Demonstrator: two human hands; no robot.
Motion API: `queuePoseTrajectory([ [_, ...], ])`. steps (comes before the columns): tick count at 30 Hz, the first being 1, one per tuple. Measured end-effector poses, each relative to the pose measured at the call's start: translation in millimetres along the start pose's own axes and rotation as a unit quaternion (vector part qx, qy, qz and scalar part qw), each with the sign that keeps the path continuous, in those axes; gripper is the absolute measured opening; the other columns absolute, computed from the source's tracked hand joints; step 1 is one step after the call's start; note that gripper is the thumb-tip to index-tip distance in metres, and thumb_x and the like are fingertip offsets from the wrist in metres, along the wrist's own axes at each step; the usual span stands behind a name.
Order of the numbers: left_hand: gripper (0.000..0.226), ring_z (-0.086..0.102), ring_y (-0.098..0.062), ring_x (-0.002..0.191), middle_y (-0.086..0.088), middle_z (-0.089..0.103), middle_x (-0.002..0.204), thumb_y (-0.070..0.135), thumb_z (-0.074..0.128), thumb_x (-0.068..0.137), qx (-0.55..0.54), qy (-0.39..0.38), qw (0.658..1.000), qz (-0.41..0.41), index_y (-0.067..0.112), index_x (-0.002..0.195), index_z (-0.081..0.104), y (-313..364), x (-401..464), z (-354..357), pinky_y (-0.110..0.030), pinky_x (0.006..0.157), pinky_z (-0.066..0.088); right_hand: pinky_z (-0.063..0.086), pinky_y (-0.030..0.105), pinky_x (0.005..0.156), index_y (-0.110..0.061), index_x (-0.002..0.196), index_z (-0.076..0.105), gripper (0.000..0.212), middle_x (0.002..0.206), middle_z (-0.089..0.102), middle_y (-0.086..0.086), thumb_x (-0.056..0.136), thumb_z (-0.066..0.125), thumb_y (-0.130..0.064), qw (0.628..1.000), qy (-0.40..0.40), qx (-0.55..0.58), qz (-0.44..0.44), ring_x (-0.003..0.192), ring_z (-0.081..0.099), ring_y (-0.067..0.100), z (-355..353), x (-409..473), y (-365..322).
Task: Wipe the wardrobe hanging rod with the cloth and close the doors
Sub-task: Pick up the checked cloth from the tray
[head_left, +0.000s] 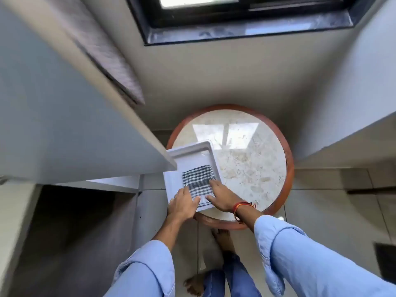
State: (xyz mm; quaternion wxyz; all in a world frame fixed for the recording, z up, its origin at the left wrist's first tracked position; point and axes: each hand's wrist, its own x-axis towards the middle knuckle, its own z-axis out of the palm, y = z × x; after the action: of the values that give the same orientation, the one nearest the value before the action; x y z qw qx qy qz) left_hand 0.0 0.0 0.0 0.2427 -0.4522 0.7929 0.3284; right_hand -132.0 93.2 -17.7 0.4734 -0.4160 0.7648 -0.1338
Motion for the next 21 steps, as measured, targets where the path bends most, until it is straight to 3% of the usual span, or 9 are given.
queuePoseTrajectory([
  [4, 0.057, 0.043, -0.036, 0.135, -0.017, 0.041, 0.148, 0.042, 0.044, 0.097, -0.027, -0.021, 0.999, -0.037, 0.017, 0.147, 0.034, -8, 51, 26, -0.05, 0.11, 0.04, 0.04, 0.047, 0.113, -0.005, 0.143, 0.035, 0.051, 0.148, 0.038, 0.023, 0.097, 0.051, -0.019, 0.998, 0.013, 0.054, 0.031, 0.132, 0.048, 0.04, 7, 46, 23],
  [9, 0.063, 0.042, -0.041, 0.134, -0.024, 0.04, 0.145, 0.039, 0.046, 0.096, -0.084, 0.012, 0.994, -0.072, 0.02, 0.153, 0.027, -19, 101, 58, -0.049, 0.112, 0.039, 0.034, 0.045, 0.12, -0.008, 0.154, 0.02, 0.068, 0.159, 0.018, 0.028, 0.095, 0.054, -0.019, 0.996, 0.006, 0.061, 0.058, 0.142, 0.038, 0.044, 31, 93, 44],
  [13, 0.057, 0.051, -0.04, 0.121, -0.022, 0.044, 0.136, 0.019, 0.056, 0.091, -0.16, 0.083, 0.977, -0.116, 0.023, 0.146, 0.042, -24, 121, 72, -0.041, 0.107, 0.046, 0.047, 0.049, 0.107, -0.005, 0.145, 0.034, 0.059, 0.142, 0.037, 0.03, 0.089, 0.054, -0.008, 0.996, 0.06, 0.005, 0.065, 0.13, 0.044, 0.046, 50, 104, 42],
  [16, 0.053, 0.063, -0.029, 0.111, -0.014, 0.06, 0.132, -0.004, 0.059, 0.085, -0.268, 0.118, 0.945, -0.144, 0.017, 0.133, 0.057, -28, 131, 75, -0.031, 0.09, 0.055, 0.048, 0.046, 0.105, -0.004, 0.13, 0.05, 0.046, 0.128, 0.047, 0.026, 0.084, 0.053, -0.001, 0.992, 0.107, -0.006, 0.06, 0.122, 0.048, 0.042, 61, 105, 44],
  [19, 0.046, 0.069, -0.024, 0.084, -0.013, 0.071, 0.115, -0.011, 0.062, 0.082, -0.343, 0.115, 0.919, -0.156, 0.012, 0.122, 0.066, -32, 130, 70, -0.029, 0.07, 0.056, 0.052, 0.043, 0.098, -0.007, 0.115, 0.061, 0.033, 0.117, 0.053, 0.02, 0.085, 0.052, 0.004, 0.988, 0.142, 0.03, 0.061, 0.112, 0.053, 0.037, 60, 104, 44],
  [21, 0.043, 0.067, -0.023, 0.079, -0.015, 0.073, 0.107, -0.011, 0.063, 0.083, -0.369, 0.114, 0.911, -0.144, 0.01, 0.12, 0.069, -34, 124, 65, -0.036, 0.077, 0.06, 0.053, 0.041, 0.092, -0.009, 0.103, 0.064, 0.028, 0.11, 0.054, 0.016, 0.084, 0.051, 0.006, 0.985, 0.16, 0.044, 0.057, 0.105, 0.055, 0.034, 55, 101, 41],
])
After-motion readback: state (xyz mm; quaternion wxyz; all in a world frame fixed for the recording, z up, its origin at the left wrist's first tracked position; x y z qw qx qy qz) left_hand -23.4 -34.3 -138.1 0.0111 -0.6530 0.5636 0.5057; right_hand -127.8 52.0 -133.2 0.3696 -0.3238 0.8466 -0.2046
